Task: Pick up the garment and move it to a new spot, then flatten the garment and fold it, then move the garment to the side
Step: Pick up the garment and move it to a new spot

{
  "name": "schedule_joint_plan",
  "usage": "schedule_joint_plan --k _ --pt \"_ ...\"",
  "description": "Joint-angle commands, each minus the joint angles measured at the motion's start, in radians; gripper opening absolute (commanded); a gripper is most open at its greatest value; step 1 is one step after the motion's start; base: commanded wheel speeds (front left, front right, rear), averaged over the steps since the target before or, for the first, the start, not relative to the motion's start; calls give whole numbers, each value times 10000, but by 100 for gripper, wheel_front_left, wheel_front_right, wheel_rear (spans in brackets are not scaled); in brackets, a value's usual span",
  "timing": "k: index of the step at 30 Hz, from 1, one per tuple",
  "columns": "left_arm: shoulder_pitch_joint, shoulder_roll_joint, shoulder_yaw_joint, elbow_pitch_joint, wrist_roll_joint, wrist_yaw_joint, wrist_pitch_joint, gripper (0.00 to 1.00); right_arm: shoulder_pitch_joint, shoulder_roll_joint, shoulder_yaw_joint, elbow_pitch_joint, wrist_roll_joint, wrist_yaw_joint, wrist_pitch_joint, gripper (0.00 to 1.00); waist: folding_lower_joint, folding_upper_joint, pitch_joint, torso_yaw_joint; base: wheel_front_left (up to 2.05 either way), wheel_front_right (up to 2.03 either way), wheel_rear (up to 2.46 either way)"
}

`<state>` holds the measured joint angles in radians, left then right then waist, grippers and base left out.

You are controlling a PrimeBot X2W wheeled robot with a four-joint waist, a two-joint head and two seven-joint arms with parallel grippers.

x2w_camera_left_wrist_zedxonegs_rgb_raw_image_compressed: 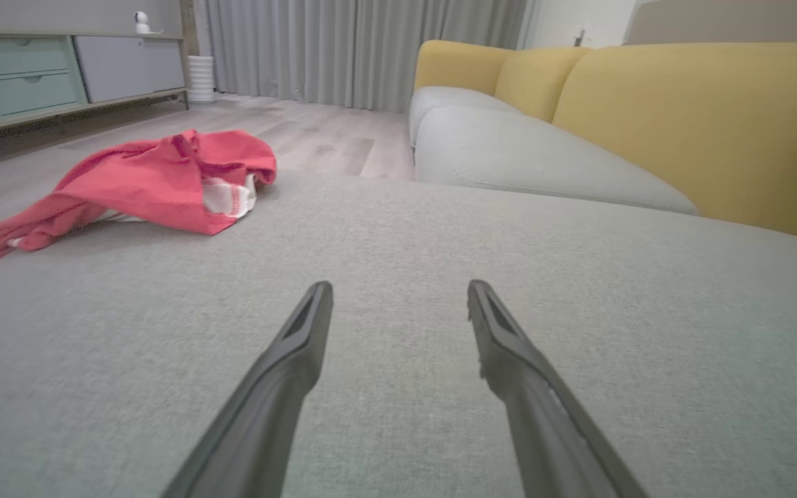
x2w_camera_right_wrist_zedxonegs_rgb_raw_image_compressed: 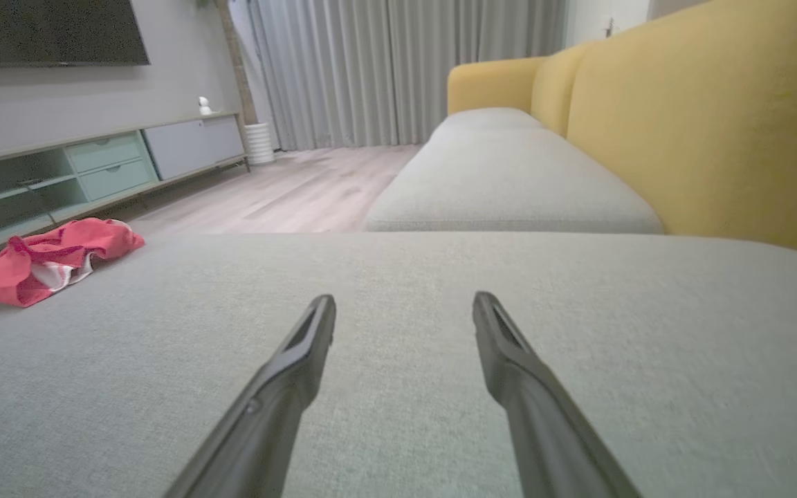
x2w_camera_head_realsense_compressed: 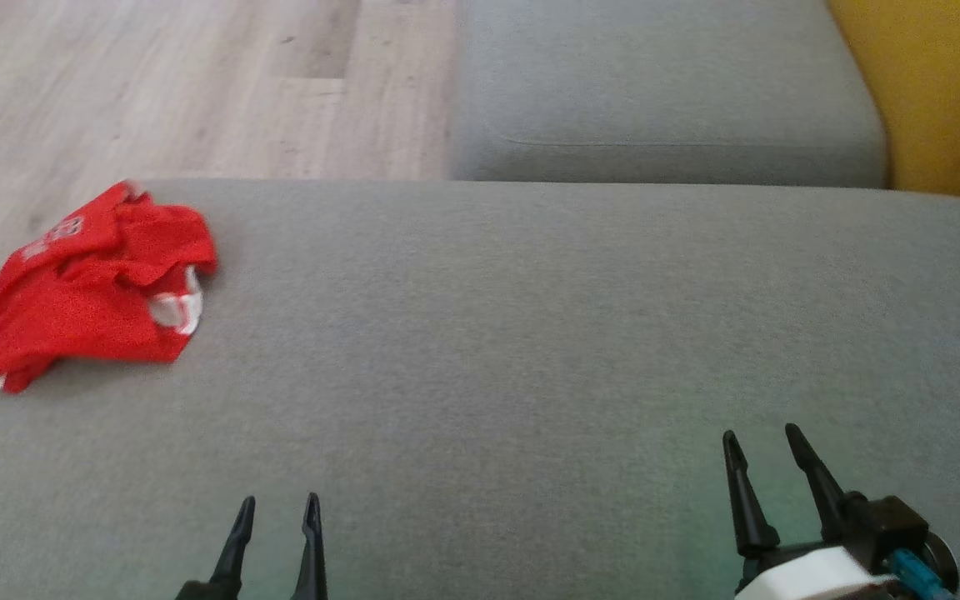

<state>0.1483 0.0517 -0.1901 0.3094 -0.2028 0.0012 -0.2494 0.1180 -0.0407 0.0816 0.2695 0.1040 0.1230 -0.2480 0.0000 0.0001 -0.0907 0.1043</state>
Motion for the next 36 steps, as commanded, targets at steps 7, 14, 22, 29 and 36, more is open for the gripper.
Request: schedule_joint_plan --k 7,14,22,29,36 --pt "-594 280 452 -555 -9 156 -123 100 -273 -95 318 -418 155 77 -138 100 0 -1 29 1821 0 0 0" --pt "-648 383 490 -719 -73 207 -105 100 -436 -95 443 -407 256 77 -138 100 0 -1 80 3046 0 0 0" --pt "-665 405 478 -834 -162 266 -99 100 -624 -95 571 -345 262 77 -138 100 0 -1 195 3482 0 0 0" --pt "-739 375 437 -1132 -292 227 -107 100 -619 -95 513 -364 168 77 -138 100 0 -1 317 3491 0 0 0" --pt "-2337 1029 563 -2706 -282 -204 364 100 -770 -95 332 -575 -147 77 -138 100 0 -1 709 3353 0 0 0"
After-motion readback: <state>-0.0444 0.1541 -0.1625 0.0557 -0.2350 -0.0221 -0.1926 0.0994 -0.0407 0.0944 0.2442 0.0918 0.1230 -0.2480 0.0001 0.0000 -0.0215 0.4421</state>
